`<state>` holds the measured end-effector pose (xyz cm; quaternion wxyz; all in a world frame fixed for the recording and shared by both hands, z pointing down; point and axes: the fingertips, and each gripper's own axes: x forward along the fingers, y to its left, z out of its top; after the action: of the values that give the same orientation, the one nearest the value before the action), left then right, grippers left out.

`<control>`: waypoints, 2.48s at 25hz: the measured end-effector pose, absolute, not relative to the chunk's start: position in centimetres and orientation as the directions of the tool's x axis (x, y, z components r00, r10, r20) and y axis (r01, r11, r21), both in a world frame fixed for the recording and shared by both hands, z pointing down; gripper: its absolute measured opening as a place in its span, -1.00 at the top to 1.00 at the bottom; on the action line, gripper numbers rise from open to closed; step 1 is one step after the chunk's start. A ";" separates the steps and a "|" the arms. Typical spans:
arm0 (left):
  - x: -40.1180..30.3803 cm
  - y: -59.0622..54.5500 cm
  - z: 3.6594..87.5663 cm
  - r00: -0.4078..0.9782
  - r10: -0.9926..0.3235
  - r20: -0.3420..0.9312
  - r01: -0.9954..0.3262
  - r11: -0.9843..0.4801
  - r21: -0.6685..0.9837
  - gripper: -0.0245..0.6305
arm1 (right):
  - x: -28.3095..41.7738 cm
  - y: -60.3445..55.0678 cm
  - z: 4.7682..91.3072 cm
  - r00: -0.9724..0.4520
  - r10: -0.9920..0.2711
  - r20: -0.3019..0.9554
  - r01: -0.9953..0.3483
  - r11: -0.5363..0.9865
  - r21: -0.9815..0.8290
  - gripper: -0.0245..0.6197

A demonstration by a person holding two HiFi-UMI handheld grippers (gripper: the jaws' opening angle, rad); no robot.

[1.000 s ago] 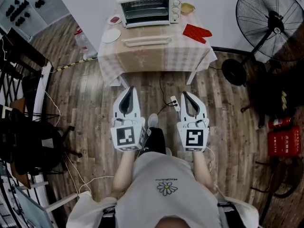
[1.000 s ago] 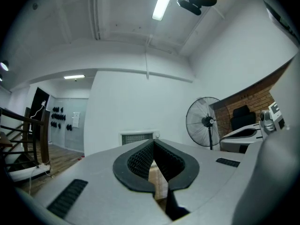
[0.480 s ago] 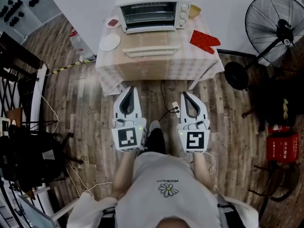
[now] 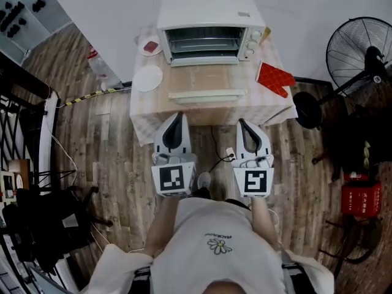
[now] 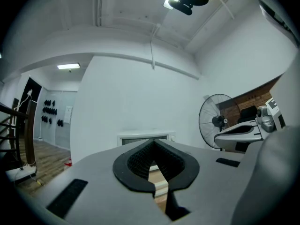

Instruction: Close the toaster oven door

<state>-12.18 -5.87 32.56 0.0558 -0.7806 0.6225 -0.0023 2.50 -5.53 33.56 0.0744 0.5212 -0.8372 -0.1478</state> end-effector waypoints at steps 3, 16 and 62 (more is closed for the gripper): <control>-13.4 -8.3 32.3 0.224 -0.971 -0.084 -0.974 -0.221 -0.042 0.88 | 1.7 -7.4 33.2 -0.433 -0.901 -0.025 -0.847 0.397 0.353 0.90; -13.9 -12.7 31.9 0.171 -0.981 -0.094 -0.985 -0.167 -0.048 0.88 | 2.5 -13.0 33.2 -0.410 -0.912 -0.027 -0.862 0.378 0.338 0.90; -15.5 -16.6 39.0 0.185 -0.980 -0.067 -0.633 -0.171 0.755 0.20 | 5.1 -14.7 35.3 -0.435 -0.900 0.012 -0.862 0.420 0.282 0.90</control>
<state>-15.50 -16.64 39.01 -0.3009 -0.7086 0.5691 0.2889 5.06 -14.73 35.30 0.0807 0.5255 -0.8387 -0.1178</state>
